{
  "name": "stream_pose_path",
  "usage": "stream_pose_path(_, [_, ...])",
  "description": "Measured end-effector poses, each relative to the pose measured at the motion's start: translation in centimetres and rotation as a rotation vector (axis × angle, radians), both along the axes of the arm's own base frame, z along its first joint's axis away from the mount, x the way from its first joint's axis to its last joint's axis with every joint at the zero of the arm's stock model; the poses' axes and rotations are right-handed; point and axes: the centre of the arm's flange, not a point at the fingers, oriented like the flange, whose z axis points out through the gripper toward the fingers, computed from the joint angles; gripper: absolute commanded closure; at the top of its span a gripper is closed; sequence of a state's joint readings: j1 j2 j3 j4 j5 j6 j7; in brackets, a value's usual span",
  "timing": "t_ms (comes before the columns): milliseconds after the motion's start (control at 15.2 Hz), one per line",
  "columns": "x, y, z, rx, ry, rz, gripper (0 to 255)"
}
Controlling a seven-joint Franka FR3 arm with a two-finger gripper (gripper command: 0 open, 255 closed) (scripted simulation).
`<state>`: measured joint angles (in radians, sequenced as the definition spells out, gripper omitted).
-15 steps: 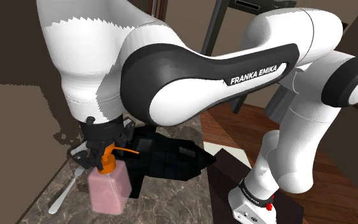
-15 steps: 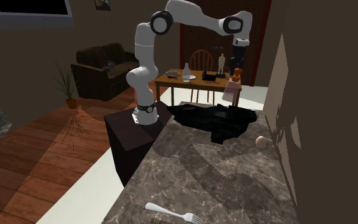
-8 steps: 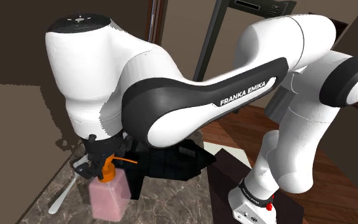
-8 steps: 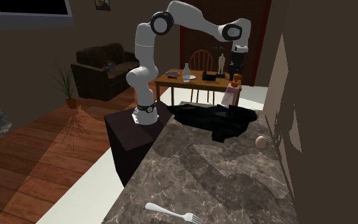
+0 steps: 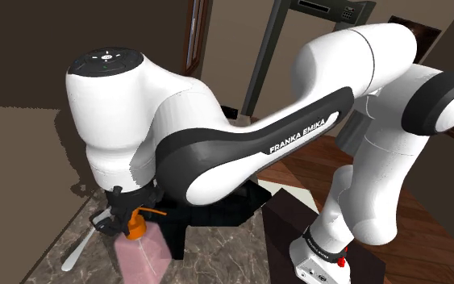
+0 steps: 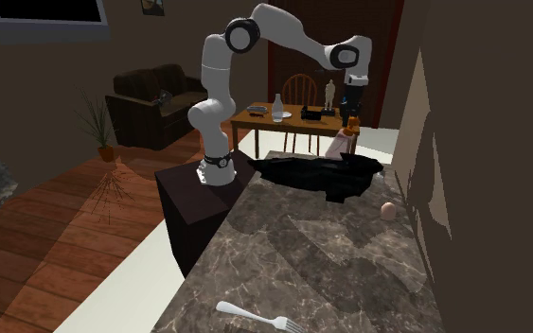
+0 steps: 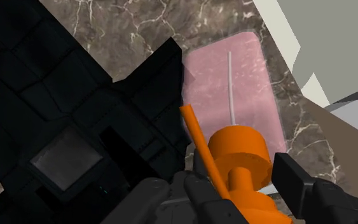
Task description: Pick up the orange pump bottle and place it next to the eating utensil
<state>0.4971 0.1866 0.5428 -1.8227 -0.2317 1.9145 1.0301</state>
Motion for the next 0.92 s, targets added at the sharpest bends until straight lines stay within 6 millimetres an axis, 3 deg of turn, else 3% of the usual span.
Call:
stream_pose_path(330, [0.0,0.2,-0.2,0.019,-0.009,0.003,255])
stream_pose_path(396, [0.1,0.3,-0.3,0.023,-0.011,0.003,0])
stream_pose_path(726, [0.4,0.1,-1.6,-0.015,0.012,-0.002,0])
stream_pose_path(924, [0.0,-0.1,0.4,-0.016,0.014,-0.002,0])
